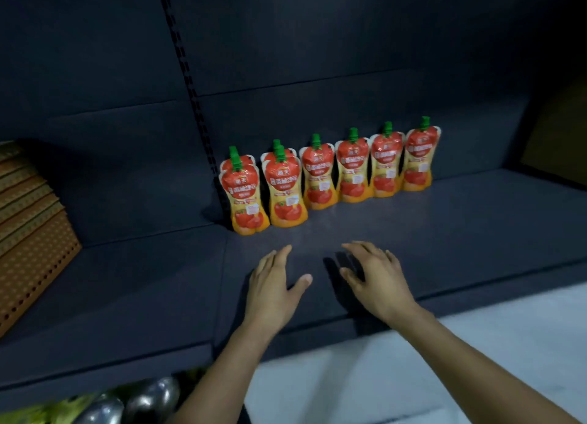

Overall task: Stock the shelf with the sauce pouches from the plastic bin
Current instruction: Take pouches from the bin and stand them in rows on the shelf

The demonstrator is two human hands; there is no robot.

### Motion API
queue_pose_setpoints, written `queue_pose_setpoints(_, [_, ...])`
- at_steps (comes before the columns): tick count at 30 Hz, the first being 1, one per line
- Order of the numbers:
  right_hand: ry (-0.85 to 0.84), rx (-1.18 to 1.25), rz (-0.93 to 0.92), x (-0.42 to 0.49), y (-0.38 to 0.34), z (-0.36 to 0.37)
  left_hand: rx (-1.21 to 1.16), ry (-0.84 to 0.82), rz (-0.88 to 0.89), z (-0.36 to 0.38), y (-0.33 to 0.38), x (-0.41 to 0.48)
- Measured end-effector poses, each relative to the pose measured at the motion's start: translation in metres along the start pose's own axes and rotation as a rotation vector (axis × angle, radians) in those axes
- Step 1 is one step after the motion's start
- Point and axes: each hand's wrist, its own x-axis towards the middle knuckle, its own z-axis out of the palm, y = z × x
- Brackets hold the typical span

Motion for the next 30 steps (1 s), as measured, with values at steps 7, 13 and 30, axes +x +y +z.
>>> queue_pose_setpoints(7, [0.275, -0.014, 0.008, -0.175, 0.065, -0.055, -0.041, 0.003, 0.295, 0.081, 0.095, -0.117])
queue_pose_setpoints(13, [0.279, 0.008, 0.334, -0.336, 0.144, -0.098, -0.107, -0.262, 0.373, 0.176, 0.170, -0.222])
queue_pose_setpoints(30, [0.346, 0.018, 1.163, -0.635, 0.333, -0.216, -0.119, -0.912, 0.643, 0.414, 0.390, -0.386])
